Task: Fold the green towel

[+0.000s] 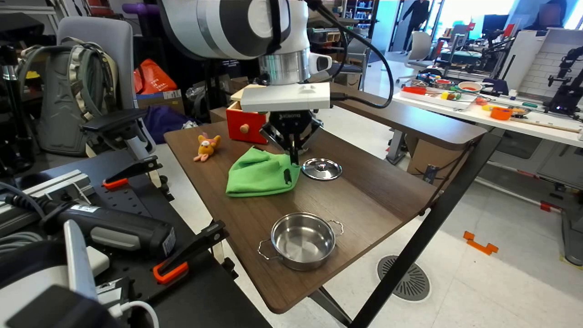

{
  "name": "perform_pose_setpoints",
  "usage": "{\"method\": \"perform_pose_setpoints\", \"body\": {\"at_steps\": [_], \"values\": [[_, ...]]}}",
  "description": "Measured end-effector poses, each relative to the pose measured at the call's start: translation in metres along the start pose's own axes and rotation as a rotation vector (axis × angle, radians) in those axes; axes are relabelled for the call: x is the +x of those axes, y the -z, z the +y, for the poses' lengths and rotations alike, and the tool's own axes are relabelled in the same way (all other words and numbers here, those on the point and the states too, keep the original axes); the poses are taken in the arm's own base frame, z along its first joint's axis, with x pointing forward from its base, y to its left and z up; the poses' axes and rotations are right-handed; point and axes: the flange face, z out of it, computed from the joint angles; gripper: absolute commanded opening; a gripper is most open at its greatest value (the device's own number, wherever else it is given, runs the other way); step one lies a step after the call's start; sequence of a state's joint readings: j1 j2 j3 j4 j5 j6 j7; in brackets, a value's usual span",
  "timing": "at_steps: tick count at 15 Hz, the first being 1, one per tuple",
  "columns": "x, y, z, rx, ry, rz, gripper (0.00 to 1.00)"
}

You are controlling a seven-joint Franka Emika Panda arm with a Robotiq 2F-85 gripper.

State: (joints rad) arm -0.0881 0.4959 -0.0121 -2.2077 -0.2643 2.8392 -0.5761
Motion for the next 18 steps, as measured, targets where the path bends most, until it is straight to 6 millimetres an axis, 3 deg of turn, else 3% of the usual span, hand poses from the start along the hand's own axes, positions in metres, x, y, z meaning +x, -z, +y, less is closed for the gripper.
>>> {"method": "perform_pose_setpoints", "body": {"at_steps": [3, 6, 12, 17, 18], "values": [[0.001, 0.022, -0.023, -0.036, 0.014, -0.013, 0.01], [0.002, 0.030, -0.051, -0.066, 0.034, -0.037, 0.01], [0.010, 0.011, -0.105, -0.037, 0.083, -0.169, 0.01], [0.013, -0.007, -0.132, 0.057, 0.099, -0.265, 0.01], [0.013, -0.009, -0.134, 0.081, 0.099, -0.278, 0.29]]}}
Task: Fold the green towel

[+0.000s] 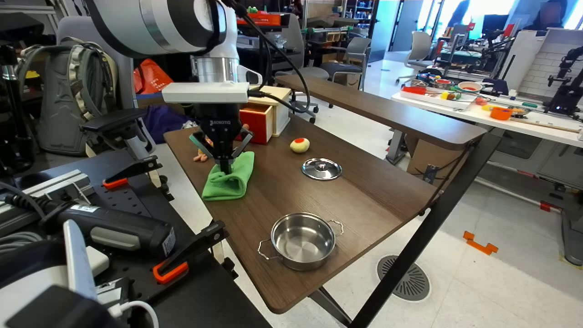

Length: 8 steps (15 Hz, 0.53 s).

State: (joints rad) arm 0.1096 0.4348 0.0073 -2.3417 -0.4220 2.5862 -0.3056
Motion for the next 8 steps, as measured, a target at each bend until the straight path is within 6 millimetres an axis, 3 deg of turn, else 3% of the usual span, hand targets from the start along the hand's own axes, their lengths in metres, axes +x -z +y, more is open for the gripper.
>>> {"method": "perform_pose_setpoints", "body": {"at_steps": [2, 8], "values": [[0.002, -0.004, 0.002, 0.039, 0.003, -0.022, 0.36], [0.003, -0.008, 0.018, 0.081, -0.017, -0.070, 0.80]]}}
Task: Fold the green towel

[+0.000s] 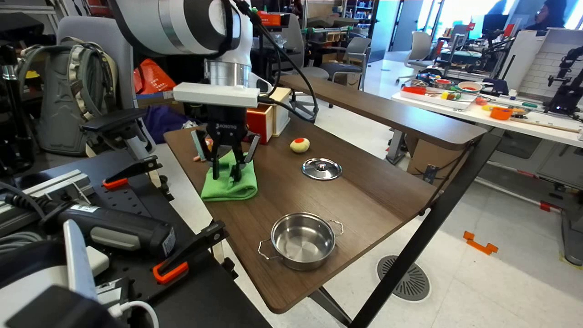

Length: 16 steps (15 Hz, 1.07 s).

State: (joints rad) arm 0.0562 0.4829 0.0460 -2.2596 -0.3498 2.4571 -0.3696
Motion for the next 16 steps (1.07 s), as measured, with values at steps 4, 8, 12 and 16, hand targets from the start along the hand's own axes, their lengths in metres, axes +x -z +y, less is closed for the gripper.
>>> {"method": "perform_pose_setpoints", "body": {"at_steps": [4, 8, 12, 16], "values": [[0.001, 0.004, 0.004, 0.012, -0.013, -0.002, 1.00], [0.000, 0.018, -0.001, 0.009, -0.016, 0.019, 1.00], [-0.017, 0.052, -0.019, 0.006, -0.014, 0.066, 1.00], [-0.033, 0.081, -0.030, 0.010, 0.001, 0.108, 1.00]]}}
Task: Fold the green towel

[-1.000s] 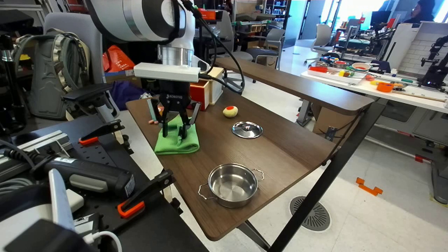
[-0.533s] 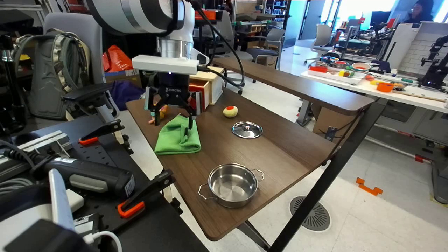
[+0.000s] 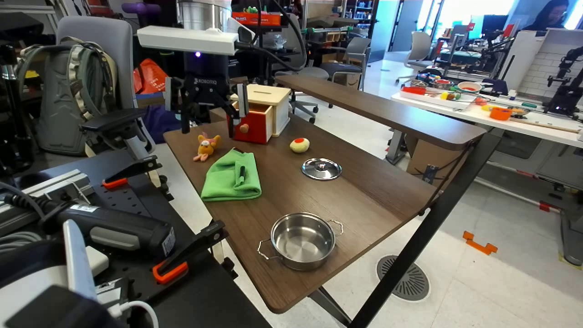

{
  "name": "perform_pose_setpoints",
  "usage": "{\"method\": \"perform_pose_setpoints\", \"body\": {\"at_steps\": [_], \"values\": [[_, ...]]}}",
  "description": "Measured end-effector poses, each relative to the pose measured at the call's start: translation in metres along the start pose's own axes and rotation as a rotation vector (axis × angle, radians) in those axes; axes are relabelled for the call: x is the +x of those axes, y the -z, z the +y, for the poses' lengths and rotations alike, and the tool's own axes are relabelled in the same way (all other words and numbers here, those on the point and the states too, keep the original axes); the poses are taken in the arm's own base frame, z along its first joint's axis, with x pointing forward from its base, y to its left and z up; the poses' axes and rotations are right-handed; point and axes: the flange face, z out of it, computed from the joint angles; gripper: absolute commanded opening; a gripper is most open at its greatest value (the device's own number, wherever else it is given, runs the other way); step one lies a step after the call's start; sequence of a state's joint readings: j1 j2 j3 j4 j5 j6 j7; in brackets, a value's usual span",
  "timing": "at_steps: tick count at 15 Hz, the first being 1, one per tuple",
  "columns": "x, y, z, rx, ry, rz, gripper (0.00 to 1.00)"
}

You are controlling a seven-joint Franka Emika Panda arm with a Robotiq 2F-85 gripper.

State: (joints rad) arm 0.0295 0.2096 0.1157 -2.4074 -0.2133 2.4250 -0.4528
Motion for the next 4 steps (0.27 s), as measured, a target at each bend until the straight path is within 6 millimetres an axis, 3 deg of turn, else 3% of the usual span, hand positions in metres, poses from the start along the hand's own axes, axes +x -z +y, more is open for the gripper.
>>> {"method": "perform_pose_setpoints", "body": {"at_steps": [4], "values": [[0.0012, -0.0099, -0.0005, 0.013, 0.001, -0.013, 1.00]]}}
